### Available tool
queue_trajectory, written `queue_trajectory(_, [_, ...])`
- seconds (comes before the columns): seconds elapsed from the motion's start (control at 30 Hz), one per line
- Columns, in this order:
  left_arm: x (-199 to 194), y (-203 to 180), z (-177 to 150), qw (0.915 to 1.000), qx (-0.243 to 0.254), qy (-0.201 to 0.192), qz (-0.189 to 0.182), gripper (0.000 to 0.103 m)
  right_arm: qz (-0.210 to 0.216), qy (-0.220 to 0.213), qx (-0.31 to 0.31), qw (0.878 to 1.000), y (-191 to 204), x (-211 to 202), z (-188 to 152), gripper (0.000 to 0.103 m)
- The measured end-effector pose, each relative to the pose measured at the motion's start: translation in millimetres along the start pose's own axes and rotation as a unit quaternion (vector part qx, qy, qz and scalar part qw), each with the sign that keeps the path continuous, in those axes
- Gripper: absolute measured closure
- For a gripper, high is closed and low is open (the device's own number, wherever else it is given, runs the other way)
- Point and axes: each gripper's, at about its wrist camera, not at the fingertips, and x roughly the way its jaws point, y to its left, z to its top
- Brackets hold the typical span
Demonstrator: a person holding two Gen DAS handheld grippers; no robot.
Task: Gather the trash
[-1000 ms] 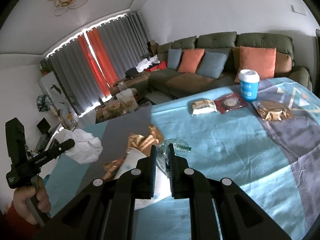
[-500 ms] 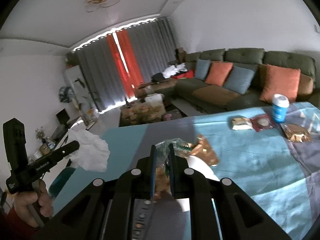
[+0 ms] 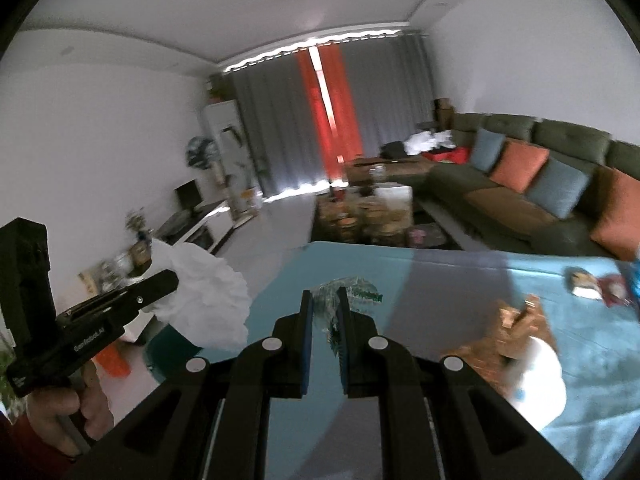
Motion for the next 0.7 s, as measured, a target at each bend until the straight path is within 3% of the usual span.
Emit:
queue_trajectory(0.37, [-53, 59, -6, 0.9966, -0.018, -0.021, 0.077, 0.1, 0.078, 0.036, -0.06, 0.994, 79, 54, 12, 0.093])
queue_trajectory(0.7, [-93, 130, -25, 0.9856, -0.045, -0.01, 0.163, 0.099, 0.14, 0.082, -0.093, 0.982, 130, 99, 14, 0.093])
